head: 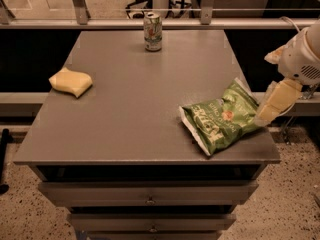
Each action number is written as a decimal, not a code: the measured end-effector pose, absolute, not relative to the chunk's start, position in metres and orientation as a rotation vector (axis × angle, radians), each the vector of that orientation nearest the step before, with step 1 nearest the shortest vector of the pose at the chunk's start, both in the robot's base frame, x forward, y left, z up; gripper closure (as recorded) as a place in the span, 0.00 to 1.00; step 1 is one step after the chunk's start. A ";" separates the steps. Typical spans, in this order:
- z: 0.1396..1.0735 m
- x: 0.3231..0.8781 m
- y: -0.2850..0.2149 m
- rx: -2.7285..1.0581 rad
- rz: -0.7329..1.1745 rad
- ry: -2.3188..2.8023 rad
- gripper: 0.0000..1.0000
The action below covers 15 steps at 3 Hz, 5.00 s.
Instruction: Move green jalapeno chip bag near 7up can
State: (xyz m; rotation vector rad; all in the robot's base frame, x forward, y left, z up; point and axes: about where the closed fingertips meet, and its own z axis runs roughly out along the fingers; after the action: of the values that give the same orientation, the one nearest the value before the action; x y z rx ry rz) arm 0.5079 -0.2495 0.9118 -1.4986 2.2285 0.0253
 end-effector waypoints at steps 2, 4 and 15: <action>0.862 0.532 -0.252 -1.274 0.336 2.300 0.00; 0.849 0.541 -0.230 -1.208 0.535 2.350 0.43; 0.934 0.784 -0.161 -0.639 0.482 2.255 1.00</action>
Offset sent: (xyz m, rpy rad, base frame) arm 0.0371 0.0052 -0.0713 0.3801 0.1958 -0.1652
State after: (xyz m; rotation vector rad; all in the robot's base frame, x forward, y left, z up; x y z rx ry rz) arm 0.7837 -0.1612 0.9342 -0.6389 2.2551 0.4819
